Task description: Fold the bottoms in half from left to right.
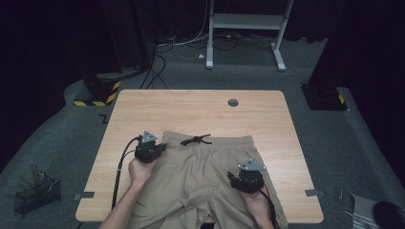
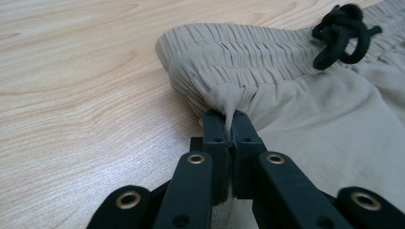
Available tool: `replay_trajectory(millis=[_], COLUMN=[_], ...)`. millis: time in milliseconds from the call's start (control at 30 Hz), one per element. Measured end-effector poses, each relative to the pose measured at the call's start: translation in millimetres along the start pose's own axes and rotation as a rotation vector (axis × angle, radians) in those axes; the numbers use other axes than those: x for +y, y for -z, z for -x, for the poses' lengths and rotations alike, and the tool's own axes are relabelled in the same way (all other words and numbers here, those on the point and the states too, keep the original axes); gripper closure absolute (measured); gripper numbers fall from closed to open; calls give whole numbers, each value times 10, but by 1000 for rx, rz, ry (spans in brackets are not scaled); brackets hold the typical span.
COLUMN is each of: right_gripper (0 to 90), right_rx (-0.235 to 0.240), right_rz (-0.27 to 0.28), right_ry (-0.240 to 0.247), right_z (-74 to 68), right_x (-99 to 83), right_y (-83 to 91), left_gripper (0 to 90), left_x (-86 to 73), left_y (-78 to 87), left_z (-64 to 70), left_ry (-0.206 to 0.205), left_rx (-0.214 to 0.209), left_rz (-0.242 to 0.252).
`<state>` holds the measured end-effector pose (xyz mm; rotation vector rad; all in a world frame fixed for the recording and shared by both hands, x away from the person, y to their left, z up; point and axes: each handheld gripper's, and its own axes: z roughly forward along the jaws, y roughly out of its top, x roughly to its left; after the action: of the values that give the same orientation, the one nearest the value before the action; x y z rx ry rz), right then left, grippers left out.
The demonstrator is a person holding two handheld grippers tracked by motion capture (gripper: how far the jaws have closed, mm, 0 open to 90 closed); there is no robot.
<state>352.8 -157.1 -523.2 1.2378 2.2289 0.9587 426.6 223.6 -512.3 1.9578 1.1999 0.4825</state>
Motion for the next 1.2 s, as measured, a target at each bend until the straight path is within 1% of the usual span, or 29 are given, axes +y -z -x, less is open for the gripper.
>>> replay_trajectory(millis=[133, 167, 333, 467, 500, 533, 567, 600, 667, 700, 733, 767, 800, 833, 867, 900, 933, 1033, 1100, 1133, 1200], right_gripper=[397, 397, 397, 397, 399, 399, 416, 431, 438, 438, 438, 438, 438, 438, 437, 435, 433, 426, 422, 418, 416], right_rx=[0, 0, 1, 1, 2, 2, 4, 5, 10, 23, 39, 39, 63, 63, 85, 117, 131, 166, 187, 196, 197], right_rz=[0, -1, -2, -2, -2, -2, -1, 2, 9, 13, 23, 23, 39, 39, 42, 44, 45, 37, 23, 6, -3], right_ry=[-1, -1, -3, -3, -3, -3, -2, 1, 9, 11, 15, 15, 41, 41, 47, 52, 57, 90, 100, 113, 120], right_z=[1, 1, 2, 2, 3, 3, 5, 4, -11, -26, -49, -49, -110, -110, -143, -181, -203, -267, -294, -304, -306], right_x=[0, 0, 1, 1, 1, 1, 2, 3, 17, 35, 58, 58, 119, 119, 151, 187, 206, 252, 263, 260, 258], right_y=[0, 0, 0, 0, 0, 0, 1, 1, 4, 11, 23, 23, 49, 49, 53, 45, 34, -30, -83, -138, -159], left_gripper=[875, 875, 875, 876, 876, 876, 876, 876, 877, 877, 876, 877, 877, 877, 877, 877, 877, 877, 878, 878, 878], left_x=[32, 32, 64, 76, 86, 86, 106, 106, 141, 161, 202, 202, 216, 231, 248, 258, 271, 307, 324, 342, 350], left_y=[84, 84, 177, 211, 240, 240, 270, 270, 308, 328, 365, 365, 380, 391, 400, 405, 411, 419, 417, 413, 411], left_z=[18, 18, 41, 53, 62, 62, 78, 78, 106, 123, 152, 152, 167, 177, 192, 194, 200, 208, 211, 215, 208], left_ry=[8, 8, 18, 26, 31, 31, 27, 27, 10, 5, -11, -11, -9, -9, -5, -7, -2, 14, 16, 27, 35], left_rx=[-21, -21, -52, -66, -77, -77, -86, -86, -86, -90, -95, -95, -101, -109, -116, -118, -126, -146, -154, -169, -177], left_rz=[26, 26, 49, 59, 67, 67, 68, 68, 71, 75, 81, 81, 90, 91, 95, 97, 100, 112, 112, 118, 124])
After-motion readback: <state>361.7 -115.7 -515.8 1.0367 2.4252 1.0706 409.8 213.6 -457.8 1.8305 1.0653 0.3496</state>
